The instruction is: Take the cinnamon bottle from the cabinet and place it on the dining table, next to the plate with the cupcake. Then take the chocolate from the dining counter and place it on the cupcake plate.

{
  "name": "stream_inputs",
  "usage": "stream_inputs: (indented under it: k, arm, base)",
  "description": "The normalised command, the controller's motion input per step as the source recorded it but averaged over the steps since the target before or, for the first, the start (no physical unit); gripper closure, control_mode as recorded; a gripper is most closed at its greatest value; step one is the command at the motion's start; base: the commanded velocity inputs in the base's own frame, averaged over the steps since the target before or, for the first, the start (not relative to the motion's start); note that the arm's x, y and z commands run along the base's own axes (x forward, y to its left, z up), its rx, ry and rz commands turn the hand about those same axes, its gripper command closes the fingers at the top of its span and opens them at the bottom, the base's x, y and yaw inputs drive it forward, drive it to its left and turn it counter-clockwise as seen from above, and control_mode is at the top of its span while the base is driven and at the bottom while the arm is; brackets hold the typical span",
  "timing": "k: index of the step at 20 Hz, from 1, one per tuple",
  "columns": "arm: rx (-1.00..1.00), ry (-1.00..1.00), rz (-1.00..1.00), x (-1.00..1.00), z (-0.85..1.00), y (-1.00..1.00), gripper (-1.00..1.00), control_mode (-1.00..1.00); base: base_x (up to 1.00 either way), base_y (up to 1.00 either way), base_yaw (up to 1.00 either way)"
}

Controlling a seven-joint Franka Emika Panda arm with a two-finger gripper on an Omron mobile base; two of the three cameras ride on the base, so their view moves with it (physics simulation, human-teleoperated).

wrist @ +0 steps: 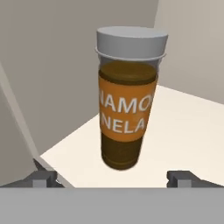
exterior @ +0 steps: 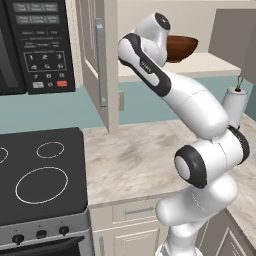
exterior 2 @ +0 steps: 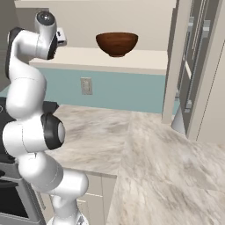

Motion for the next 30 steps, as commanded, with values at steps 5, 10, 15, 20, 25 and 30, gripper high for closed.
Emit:
stream_inputs:
  k: [5,10,15,20,25,30]
  arm:
    - [0.0,-0.12,0.01,0.16,0.0,0.12,-1.0,-1.0]
    - [0.0,-0.02,0.0,0.06,0.0,0.03,-1.0,-1.0]
    - [0.01,0.0,0.0,0.08,0.0,0.0,-1.0,-1.0]
    - [0.0,0.0,0.0,0.08,0.0,0.0,-1.0,-1.0]
    - [0.0,0.0,0.0,0.12,-0.01,0.05,-1.0,-1.0]
    - [0.0,0.0,0.0,0.12,0.0,0.23,-1.0,-1.0]
  base:
    - [0.0,0.0,0.0]
    - [0.0,0.0,0.0]
    - [0.0,0.0,0.0]
    - [0.0,0.0,0.0]
    - [0.0,0.0,0.0]
    - [0.0,0.0,0.0]
